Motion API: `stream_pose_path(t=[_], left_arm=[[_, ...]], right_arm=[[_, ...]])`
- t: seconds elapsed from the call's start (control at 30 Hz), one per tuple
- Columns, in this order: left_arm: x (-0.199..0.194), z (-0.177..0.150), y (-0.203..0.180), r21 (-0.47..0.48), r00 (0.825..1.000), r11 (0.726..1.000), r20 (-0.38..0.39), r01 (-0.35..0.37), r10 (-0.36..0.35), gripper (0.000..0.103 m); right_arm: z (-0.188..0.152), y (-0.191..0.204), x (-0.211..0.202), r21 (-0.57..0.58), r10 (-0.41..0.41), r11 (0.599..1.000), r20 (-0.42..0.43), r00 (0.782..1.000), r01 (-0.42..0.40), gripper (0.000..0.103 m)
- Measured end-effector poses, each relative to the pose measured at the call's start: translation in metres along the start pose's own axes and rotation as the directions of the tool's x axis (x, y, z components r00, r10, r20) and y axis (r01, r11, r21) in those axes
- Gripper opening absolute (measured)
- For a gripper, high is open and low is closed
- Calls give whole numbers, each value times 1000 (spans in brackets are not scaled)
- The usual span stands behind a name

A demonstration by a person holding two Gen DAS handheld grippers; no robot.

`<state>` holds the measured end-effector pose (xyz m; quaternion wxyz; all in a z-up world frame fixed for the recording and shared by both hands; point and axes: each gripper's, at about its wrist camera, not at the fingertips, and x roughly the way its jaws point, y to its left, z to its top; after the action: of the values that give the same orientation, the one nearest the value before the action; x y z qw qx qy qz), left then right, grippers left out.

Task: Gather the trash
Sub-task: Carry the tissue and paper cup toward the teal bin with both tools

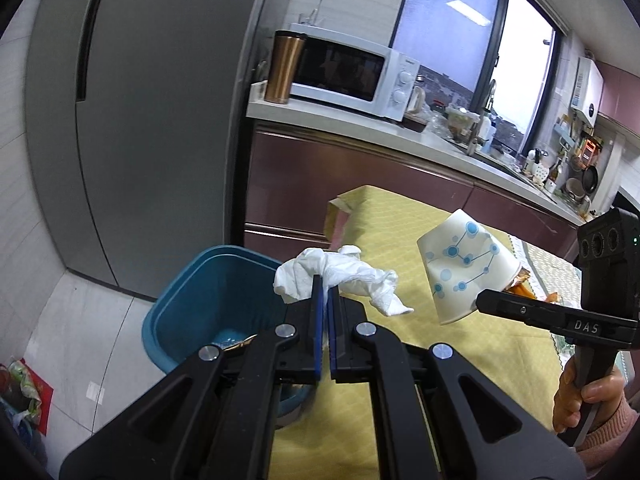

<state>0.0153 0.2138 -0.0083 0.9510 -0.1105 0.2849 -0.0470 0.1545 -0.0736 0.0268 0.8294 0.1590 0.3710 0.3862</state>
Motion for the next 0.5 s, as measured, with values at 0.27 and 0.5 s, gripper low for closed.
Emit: stream_pose_path(t=[0.27,0.5], left_arm=[[4,0,19,-30,999,999,-9,-38,38,2],[11,-1,33,-50,997,996,-19,-69,69,2]], right_arm=[[5,15,17,-37,19,999,-30,999,-20,4],[5,34,36,-73,37,996,-61,997,-41,4]])
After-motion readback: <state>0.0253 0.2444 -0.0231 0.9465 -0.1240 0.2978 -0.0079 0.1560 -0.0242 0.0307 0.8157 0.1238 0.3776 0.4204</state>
